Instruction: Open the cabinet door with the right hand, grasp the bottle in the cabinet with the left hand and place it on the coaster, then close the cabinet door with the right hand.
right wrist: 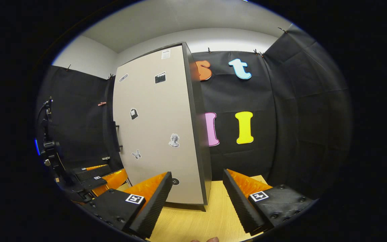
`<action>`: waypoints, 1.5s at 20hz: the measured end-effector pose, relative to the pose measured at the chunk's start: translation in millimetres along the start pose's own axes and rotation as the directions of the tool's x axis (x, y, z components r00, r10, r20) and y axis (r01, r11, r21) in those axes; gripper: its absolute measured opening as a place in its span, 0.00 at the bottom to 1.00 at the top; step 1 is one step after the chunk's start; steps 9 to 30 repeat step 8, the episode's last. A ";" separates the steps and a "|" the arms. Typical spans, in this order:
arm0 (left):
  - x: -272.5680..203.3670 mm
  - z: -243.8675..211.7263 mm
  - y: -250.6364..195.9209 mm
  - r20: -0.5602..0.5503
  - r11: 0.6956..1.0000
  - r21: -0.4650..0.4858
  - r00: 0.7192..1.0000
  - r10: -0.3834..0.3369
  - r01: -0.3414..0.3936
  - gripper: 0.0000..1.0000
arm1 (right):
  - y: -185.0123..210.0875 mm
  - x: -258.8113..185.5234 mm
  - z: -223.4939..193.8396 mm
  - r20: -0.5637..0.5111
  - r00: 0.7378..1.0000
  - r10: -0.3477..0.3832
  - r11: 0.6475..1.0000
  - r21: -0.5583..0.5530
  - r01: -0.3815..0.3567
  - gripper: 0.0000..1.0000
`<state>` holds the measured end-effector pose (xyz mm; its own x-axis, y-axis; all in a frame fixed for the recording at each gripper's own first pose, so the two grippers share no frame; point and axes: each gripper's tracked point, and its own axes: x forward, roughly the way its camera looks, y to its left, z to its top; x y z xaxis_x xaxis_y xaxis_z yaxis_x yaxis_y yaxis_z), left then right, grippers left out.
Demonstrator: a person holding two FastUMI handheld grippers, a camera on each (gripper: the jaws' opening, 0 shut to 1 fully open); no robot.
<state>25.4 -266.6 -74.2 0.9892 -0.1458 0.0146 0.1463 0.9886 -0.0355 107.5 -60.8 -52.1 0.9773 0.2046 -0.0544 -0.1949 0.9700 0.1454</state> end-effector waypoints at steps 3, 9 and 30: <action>0.5 0.3 -2.0 0.001 1.000 0.002 1.000 -0.001 0.001 0.95 | 0.5 0.5 -0.6 -0.004 1.000 0.001 1.000 0.000 -0.001 0.98; 1.5 0.7 -2.1 -0.002 1.000 0.006 1.000 -0.003 0.003 0.95 | -0.2 1.3 0.9 -0.003 1.000 -0.002 1.000 0.003 0.002 0.98; 1.5 0.7 -2.1 -0.002 1.000 0.006 1.000 -0.003 0.003 0.95 | -0.2 1.3 0.9 -0.003 1.000 -0.002 1.000 0.003 0.002 0.98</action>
